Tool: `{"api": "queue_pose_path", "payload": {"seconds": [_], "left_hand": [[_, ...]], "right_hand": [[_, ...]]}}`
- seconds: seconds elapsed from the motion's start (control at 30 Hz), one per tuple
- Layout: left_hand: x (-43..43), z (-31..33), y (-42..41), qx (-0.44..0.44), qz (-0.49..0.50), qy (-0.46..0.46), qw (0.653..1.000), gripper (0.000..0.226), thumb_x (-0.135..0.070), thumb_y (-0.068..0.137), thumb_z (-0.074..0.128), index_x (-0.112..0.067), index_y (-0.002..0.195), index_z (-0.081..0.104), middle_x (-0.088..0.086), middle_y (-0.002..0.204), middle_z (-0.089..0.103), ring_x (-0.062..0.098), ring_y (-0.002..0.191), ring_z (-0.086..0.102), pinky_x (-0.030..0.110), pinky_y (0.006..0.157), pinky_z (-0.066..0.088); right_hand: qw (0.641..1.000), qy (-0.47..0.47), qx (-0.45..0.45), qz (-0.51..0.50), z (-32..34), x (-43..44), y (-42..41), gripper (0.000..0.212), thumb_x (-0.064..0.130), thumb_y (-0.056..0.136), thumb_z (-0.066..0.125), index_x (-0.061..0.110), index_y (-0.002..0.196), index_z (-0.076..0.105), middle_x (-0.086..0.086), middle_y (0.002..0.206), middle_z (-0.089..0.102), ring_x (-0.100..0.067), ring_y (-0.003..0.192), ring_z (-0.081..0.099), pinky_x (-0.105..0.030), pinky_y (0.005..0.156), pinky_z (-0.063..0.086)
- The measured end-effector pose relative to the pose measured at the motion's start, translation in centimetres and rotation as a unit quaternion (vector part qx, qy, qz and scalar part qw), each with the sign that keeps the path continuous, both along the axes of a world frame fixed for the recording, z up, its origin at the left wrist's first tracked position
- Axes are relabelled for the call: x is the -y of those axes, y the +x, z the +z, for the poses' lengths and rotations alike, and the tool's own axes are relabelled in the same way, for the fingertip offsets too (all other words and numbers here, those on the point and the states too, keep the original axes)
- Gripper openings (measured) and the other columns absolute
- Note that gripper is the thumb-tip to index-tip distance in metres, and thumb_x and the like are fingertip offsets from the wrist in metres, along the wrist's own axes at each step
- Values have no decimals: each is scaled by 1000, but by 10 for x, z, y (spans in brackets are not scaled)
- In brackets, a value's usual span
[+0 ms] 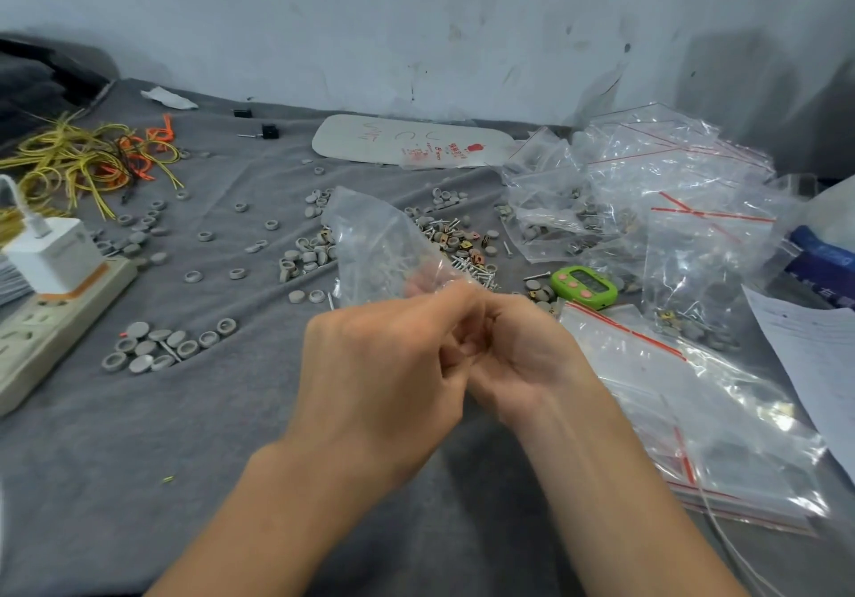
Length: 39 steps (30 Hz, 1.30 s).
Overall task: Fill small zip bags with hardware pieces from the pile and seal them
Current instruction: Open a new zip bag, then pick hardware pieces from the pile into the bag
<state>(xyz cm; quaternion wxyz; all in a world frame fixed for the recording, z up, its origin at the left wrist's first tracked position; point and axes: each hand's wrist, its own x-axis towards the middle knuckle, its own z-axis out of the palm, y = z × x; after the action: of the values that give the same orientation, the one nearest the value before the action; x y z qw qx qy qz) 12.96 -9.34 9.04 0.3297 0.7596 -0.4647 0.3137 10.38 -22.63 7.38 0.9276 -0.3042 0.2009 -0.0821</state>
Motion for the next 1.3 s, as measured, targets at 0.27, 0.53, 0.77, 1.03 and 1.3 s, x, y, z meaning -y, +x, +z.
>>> {"api": "queue_pose_path", "payload": {"seconds": [0.27,0.53,0.77,1.03,1.3], "left_hand": [[3,-5,4,-29,19,28,999,29,-20,64,63,-30,91,65,-14,57,49,14,52,54,24,46,37],[-13,-10,49,-71,-42,219,972,99,-21,57,78,-36,147,41,-7,158,37,19,150,29,38,123,25],[-14,-21,55,-45,-17,271,961,100,-23,58,81,-33,149,41,-6,140,56,18,141,42,40,126,9],[-37,-15,84,-150,74,192,967,82,-3,59,82,-28,134,60,-4,118,64,16,108,50,28,102,33],[-39,-22,87,-266,49,287,919,92,-8,72,70,-51,143,30,-5,135,59,23,120,56,31,90,48]], "right_hand": [[983,-181,-29,-33,-10,-15,5,6,5,90,66,7,84,66,-12,71,49,-20,59,49,-26,55,43],[977,-181,50,102,3,-20,1,22,16,108,45,12,112,67,-8,96,73,-19,78,73,-34,65,61],[948,-281,29,148,-6,-13,3,34,-21,95,44,2,99,69,-9,82,75,-18,70,74,-35,64,65],[783,-598,-143,-95,-17,9,4,27,-2,83,70,23,76,78,4,73,77,-10,63,69,-31,67,59],[592,-789,-167,0,-13,-9,-3,17,17,82,75,32,82,82,22,69,69,7,67,61,3,60,37]]}}
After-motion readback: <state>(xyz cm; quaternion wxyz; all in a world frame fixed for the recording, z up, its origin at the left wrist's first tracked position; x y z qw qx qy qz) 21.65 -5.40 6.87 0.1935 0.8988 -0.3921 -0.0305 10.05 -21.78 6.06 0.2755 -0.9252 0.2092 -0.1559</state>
